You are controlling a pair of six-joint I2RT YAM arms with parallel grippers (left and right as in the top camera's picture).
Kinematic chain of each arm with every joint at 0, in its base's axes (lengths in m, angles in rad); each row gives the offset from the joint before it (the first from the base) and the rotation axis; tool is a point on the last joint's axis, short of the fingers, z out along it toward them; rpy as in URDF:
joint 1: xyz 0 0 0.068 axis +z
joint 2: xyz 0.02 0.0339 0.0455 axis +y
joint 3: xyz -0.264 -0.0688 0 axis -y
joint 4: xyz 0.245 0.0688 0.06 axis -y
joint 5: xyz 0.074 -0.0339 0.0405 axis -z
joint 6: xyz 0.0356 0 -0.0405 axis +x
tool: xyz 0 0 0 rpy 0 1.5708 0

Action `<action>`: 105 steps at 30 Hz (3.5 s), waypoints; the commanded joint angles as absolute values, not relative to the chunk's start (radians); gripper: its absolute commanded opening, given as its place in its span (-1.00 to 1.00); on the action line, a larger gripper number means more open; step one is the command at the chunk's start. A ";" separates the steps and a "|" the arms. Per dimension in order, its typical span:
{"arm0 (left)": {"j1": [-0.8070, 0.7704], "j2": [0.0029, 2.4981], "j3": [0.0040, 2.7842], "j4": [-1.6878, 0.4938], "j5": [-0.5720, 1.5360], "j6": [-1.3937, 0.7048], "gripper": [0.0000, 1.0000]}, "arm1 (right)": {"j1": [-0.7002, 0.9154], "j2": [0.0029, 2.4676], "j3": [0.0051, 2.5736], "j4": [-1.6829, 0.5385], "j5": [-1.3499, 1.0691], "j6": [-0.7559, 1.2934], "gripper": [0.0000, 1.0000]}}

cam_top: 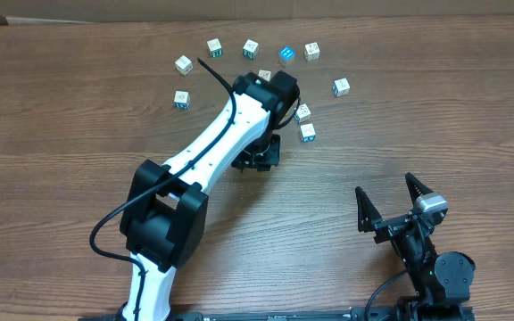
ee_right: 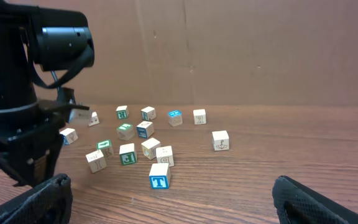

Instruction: Form a circle

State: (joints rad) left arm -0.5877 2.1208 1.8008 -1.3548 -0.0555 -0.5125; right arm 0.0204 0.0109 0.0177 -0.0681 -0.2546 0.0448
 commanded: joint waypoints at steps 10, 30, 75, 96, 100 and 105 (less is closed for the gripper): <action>-0.542 2.105 1.785 -1.122 -0.064 -0.504 0.12 | 0.017 0.003 0.008 -0.062 -0.247 0.040 1.00; -0.395 2.106 1.784 -0.773 -0.106 -0.625 0.15 | 0.017 0.003 0.008 -0.062 -0.247 0.040 1.00; -0.392 2.186 1.781 -0.720 -0.168 -0.643 0.35 | 0.017 0.003 0.008 -0.062 -0.247 0.040 1.00; -0.392 2.188 1.781 -0.694 -0.220 -0.628 0.42 | 0.017 0.003 0.008 -0.062 -0.247 0.040 1.00; -0.392 2.188 1.781 -0.686 -0.220 -0.628 0.43 | 0.017 0.003 0.008 -0.062 -0.247 0.040 1.00; -0.392 2.188 1.781 -0.673 -0.220 -0.628 0.43 | 0.017 0.003 0.008 -0.062 -0.247 0.040 1.00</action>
State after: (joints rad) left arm -0.3912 2.1681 1.7863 -0.6800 -0.1993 -0.6292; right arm 0.0204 0.0109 0.0177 -0.0677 -0.2546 0.0448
